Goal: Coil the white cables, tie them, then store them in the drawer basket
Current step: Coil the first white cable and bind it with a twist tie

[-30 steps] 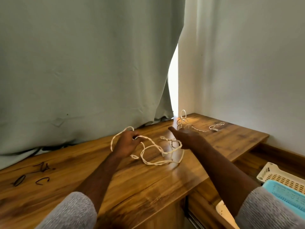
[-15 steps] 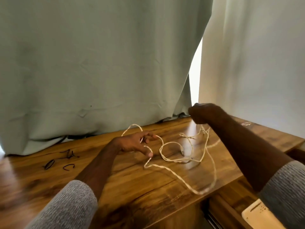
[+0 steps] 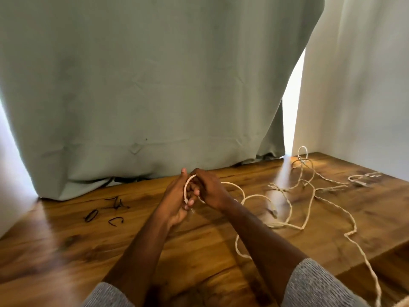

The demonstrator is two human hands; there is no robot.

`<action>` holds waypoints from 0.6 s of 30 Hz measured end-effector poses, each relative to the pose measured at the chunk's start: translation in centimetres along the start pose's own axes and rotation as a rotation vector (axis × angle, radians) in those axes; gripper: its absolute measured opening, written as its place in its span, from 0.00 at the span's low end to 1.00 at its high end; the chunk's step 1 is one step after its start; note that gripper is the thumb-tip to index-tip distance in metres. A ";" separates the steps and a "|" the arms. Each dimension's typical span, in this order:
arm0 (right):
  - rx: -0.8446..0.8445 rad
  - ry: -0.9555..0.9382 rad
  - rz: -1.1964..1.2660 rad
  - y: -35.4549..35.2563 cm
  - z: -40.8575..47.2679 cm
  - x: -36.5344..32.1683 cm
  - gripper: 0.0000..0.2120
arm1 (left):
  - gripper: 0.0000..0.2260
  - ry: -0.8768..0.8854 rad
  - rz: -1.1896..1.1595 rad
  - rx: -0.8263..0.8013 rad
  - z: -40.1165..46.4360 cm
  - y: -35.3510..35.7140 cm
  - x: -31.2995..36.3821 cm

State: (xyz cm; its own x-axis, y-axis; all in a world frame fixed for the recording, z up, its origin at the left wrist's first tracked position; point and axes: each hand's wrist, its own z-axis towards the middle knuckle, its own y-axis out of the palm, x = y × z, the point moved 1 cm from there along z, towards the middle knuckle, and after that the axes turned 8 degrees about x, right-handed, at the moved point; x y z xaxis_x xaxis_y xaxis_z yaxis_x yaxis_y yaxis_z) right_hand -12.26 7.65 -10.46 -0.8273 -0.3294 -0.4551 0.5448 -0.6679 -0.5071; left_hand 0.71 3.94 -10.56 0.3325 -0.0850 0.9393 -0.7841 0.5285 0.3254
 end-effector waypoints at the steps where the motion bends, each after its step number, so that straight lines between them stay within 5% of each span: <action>1: 0.036 -0.004 -0.003 0.6 0.5 0.3 0.05 | 0.21 -0.036 -0.005 0.039 0.2 -0.6 -0.1; 5: 0.089 0.030 -0.021 2.5 2.0 0.8 0.09 | 0.23 -0.152 0.028 -0.009 0.6 -1.4 -0.9; 10: -0.140 0.272 0.075 4.7 2.4 -0.6 0.10 | 0.19 -0.103 -0.389 -0.192 0.6 -1.0 -0.1; 14: -0.360 0.083 -0.401 8.7 -0.3 0.8 0.15 | 0.16 0.027 -0.470 -0.095 1.7 -3.3 0.9; 18: -0.331 -0.156 -0.639 9.7 -1.2 -0.1 0.15 | 0.11 0.139 -0.442 0.064 3.0 -4.8 1.2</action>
State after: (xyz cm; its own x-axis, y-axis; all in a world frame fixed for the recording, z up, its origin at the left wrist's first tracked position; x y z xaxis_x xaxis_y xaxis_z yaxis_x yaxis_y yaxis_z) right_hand -6.72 2.05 -16.21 -0.9936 -0.0509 0.1006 -0.0581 -0.5329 -0.8442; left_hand 3.28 -1.19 -10.70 0.7059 -0.1736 0.6867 -0.5807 0.4132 0.7014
